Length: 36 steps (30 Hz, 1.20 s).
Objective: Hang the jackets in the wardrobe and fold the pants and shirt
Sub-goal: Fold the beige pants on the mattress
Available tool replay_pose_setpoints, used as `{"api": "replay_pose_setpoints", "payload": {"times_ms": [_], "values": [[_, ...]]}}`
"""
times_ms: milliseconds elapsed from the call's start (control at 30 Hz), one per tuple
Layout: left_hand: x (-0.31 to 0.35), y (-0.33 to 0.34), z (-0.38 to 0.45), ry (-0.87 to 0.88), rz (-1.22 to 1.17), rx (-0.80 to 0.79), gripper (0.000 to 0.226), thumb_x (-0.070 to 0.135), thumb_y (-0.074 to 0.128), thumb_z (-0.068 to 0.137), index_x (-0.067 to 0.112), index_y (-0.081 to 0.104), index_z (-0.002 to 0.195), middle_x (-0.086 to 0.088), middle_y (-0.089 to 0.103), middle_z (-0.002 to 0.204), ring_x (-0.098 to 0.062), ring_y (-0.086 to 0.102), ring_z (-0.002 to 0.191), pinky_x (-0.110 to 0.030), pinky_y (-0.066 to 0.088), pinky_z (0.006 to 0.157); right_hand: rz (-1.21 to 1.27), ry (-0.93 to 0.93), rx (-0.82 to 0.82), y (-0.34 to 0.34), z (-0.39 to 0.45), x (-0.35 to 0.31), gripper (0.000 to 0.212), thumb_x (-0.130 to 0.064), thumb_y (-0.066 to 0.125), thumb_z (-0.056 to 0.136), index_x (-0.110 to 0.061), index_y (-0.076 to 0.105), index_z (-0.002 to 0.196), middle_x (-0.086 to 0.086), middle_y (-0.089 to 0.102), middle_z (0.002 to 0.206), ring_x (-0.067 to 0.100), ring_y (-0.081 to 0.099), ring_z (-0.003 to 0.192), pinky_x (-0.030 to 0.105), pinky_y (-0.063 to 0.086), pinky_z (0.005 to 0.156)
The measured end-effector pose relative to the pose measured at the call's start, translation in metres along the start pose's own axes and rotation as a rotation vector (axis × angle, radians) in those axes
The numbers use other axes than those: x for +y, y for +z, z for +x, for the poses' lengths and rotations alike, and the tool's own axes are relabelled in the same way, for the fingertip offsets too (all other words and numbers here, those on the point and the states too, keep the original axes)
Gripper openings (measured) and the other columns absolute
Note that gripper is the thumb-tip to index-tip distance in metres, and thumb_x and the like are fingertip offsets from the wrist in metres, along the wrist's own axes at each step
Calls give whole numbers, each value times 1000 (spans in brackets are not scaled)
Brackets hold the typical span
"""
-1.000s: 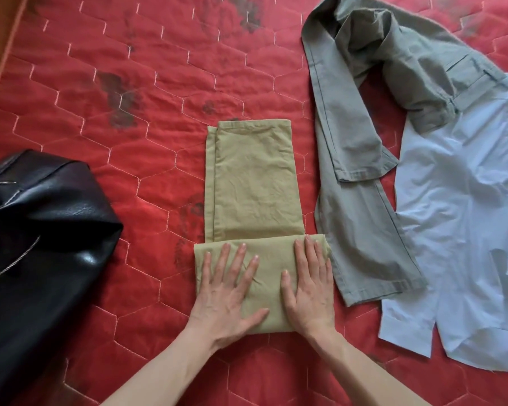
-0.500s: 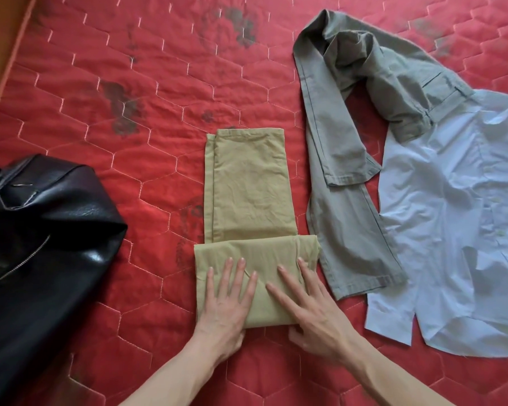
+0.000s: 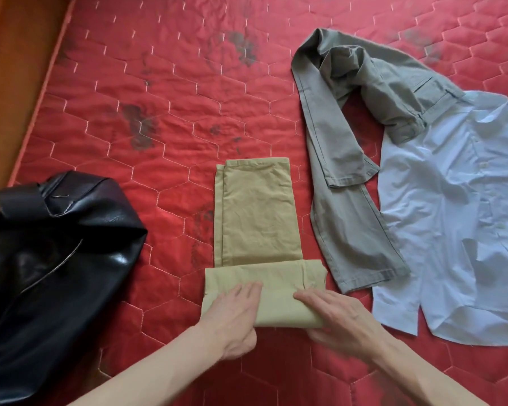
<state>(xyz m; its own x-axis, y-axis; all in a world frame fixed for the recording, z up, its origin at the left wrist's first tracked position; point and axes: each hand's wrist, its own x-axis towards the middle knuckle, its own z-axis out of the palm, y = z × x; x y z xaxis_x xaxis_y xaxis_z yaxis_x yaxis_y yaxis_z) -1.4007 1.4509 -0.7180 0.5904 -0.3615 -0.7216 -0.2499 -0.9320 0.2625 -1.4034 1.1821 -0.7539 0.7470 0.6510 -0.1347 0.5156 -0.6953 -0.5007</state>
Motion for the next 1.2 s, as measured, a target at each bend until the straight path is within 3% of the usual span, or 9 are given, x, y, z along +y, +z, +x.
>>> {"api": "replay_pose_setpoints", "payload": {"times_ms": [100,233,400,633,800,900,967,1067,1200], "values": [[-18,-18,-13,95,-228,20,85,34,48,81,27,15,159,-3,58,148,-29,61,124,-34,49,106,201,95,78,-17,-8,-5,52,-47,78,83,-33,62,131,-18,72,111,-1,69,91,18,52,75],[-59,-33,-12,25,-588,108,63,60,63,70,52,48,131,14,73,117,0,66,96,-3,42,77,532,352,286,-30,-3,-3,46,-48,85,82,-36,69,124,-15,75,110,5,73,97,29,57,81],[-88,-20,7,-242,-1120,478,28,52,89,76,39,74,96,10,77,93,1,70,79,-14,52,62,808,565,457,-15,35,3,37,-32,82,89,-38,68,123,-5,76,104,15,73,100,43,59,86],[-87,5,41,-472,-1425,608,67,47,83,75,22,53,129,4,68,120,-13,66,111,-31,51,87,773,669,441,21,81,16,29,-26,70,100,-25,64,128,-14,73,112,5,68,107,39,53,100],[-79,17,56,-522,-1149,637,62,42,71,95,24,35,142,0,50,139,-24,49,136,-37,42,105,565,685,392,35,90,22,38,-29,66,101,-19,57,137,-5,67,118,15,65,111,31,49,98],[-63,24,47,-563,-617,824,84,44,65,98,16,21,163,-12,31,156,-31,33,145,-50,34,117,211,544,442,41,86,23,58,-17,63,103,-11,42,156,11,47,147,24,54,129,34,45,109],[-58,32,40,-344,-266,856,77,42,58,101,13,26,164,-16,28,163,-35,27,154,-57,25,125,-72,349,418,43,81,27,59,-13,56,104,-11,38,160,16,33,164,33,41,148,45,38,119],[-55,51,37,-23,46,630,91,50,59,91,13,24,166,-20,15,173,-37,10,161,-62,21,126,-209,147,219,47,69,34,66,-31,48,104,-16,27,165,9,15,174,28,14,161,53,27,125],[-49,65,44,-24,171,458,124,38,72,67,7,5,167,-30,-12,170,-47,-11,159,-68,12,124,-161,137,2,49,63,33,105,-56,62,88,-12,8,167,12,-3,175,30,0,162,53,18,128]]}}
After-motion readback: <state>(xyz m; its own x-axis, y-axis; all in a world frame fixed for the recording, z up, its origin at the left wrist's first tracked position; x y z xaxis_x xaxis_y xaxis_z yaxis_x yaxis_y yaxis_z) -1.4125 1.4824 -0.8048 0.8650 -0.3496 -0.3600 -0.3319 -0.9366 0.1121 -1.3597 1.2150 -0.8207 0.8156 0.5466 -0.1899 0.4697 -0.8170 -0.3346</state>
